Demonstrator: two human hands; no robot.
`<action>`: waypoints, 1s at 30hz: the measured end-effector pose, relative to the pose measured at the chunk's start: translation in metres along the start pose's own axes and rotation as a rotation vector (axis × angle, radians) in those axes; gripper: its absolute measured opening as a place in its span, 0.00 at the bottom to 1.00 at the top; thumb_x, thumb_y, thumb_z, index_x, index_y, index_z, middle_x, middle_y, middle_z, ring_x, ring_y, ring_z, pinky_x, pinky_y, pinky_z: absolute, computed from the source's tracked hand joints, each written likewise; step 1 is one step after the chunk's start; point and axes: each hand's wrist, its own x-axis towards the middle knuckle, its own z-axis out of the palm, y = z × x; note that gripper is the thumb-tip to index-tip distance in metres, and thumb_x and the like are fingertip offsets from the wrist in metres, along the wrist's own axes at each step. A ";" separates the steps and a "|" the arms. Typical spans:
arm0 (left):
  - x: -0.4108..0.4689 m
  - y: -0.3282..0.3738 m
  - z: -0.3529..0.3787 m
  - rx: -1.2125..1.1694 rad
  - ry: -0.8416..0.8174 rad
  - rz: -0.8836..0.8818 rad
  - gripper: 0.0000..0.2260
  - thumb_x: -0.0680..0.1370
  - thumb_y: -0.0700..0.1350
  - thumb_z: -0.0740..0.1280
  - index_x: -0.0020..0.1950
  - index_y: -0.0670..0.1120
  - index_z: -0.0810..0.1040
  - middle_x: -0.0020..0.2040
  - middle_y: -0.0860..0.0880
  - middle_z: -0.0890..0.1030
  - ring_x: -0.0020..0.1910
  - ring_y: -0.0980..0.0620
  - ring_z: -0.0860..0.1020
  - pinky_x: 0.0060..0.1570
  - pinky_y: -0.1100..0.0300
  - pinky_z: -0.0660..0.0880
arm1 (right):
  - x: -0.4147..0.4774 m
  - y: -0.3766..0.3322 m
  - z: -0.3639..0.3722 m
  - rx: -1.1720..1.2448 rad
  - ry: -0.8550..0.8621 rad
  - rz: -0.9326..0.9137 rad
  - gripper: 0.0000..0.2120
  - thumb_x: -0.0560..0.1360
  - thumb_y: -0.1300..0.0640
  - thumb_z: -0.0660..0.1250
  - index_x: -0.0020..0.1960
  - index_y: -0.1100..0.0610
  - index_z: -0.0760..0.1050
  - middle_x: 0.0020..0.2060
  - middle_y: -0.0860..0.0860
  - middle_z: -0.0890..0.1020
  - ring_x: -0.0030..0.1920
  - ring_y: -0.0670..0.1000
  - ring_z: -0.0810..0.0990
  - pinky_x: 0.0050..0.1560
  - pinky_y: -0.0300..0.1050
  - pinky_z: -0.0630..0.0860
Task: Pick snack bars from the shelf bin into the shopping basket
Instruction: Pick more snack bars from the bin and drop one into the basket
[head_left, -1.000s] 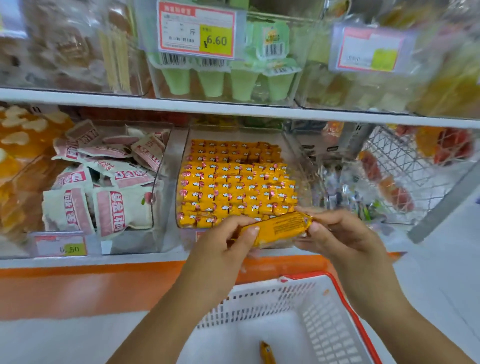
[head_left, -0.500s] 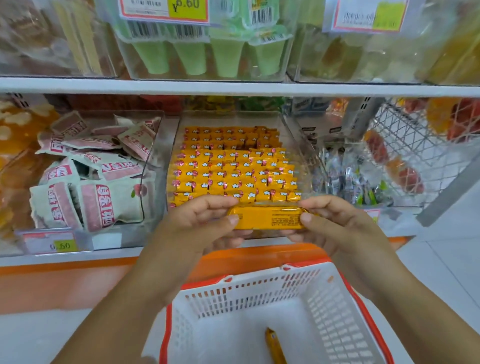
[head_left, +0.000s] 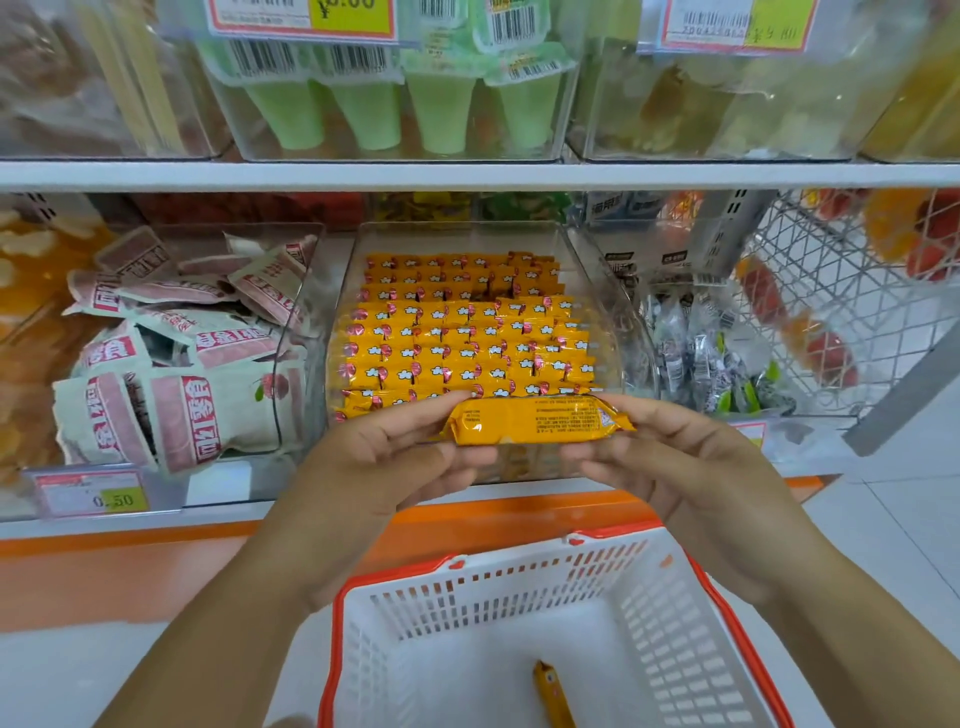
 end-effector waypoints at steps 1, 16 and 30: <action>0.000 0.000 0.001 0.019 0.038 0.006 0.16 0.80 0.34 0.62 0.61 0.52 0.79 0.50 0.45 0.86 0.52 0.48 0.85 0.52 0.60 0.80 | 0.000 0.002 0.000 -0.033 0.023 -0.023 0.19 0.68 0.60 0.70 0.58 0.59 0.80 0.47 0.63 0.85 0.49 0.61 0.85 0.46 0.43 0.82; 0.005 0.002 0.014 0.013 0.262 0.115 0.07 0.79 0.38 0.66 0.54 0.48 0.74 0.41 0.49 0.86 0.41 0.47 0.86 0.33 0.59 0.81 | 0.004 0.007 0.015 -0.023 0.150 -0.172 0.18 0.64 0.53 0.73 0.49 0.57 0.70 0.33 0.59 0.78 0.42 0.65 0.85 0.44 0.48 0.82; 0.006 -0.001 0.005 -0.019 0.197 0.077 0.11 0.73 0.35 0.69 0.53 0.46 0.82 0.44 0.46 0.87 0.43 0.48 0.86 0.36 0.64 0.80 | 0.007 0.011 0.008 -0.032 0.031 -0.130 0.14 0.61 0.51 0.78 0.46 0.52 0.83 0.46 0.56 0.86 0.48 0.63 0.85 0.47 0.43 0.82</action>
